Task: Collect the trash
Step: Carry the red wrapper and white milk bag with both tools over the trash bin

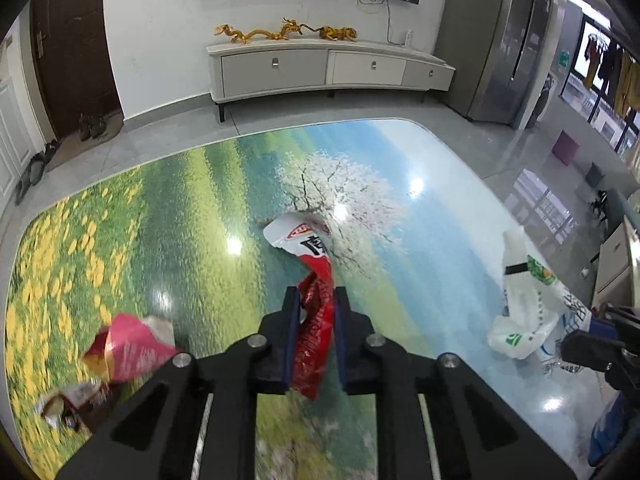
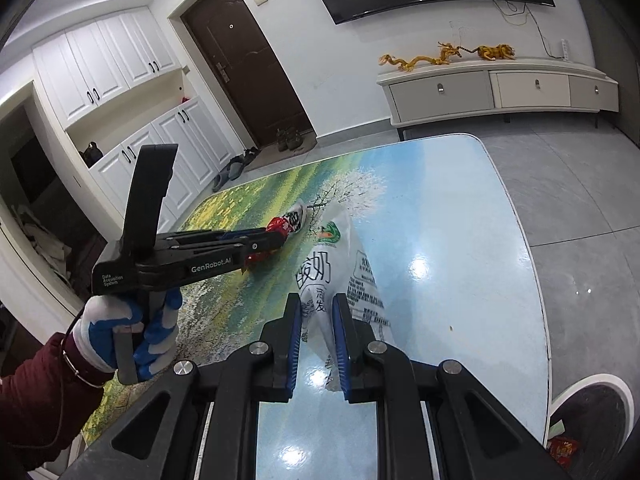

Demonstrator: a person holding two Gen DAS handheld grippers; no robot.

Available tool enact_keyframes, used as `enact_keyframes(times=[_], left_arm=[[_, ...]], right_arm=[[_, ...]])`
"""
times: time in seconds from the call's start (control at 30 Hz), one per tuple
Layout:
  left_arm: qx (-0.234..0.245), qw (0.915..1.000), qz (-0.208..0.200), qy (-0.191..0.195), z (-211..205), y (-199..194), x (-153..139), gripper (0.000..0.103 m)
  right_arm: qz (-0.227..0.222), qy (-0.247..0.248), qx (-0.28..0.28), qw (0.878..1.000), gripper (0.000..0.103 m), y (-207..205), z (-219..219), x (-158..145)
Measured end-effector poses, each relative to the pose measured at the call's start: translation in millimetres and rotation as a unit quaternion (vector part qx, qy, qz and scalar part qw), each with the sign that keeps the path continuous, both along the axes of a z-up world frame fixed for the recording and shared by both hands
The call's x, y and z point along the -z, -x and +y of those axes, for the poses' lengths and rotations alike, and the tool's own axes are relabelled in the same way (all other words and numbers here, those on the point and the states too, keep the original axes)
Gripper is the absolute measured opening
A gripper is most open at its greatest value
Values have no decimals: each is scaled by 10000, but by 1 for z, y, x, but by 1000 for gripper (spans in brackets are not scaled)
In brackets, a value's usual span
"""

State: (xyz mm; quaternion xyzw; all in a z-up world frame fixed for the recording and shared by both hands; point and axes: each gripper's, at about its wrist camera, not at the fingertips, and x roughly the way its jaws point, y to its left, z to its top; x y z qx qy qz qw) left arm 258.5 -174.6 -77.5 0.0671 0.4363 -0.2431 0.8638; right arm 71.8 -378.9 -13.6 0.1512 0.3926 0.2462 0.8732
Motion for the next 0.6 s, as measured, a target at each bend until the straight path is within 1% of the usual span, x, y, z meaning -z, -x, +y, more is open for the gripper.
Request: enact_keyframes(times=[0.2,0.33,0.6], left_arm=[[-114,9994,77,328,18,36,-12,14],[-153,9988,36,464,30,63,-24,14],[-141,9970,-193,738,39,109,-64,14]], right_arm=[[-90,-78,-8,9999,15,18,1,-14],[-137,-122,-29,9998,14,33,2,-23],[-447,-137,70,9989,14,67,-7,-56]])
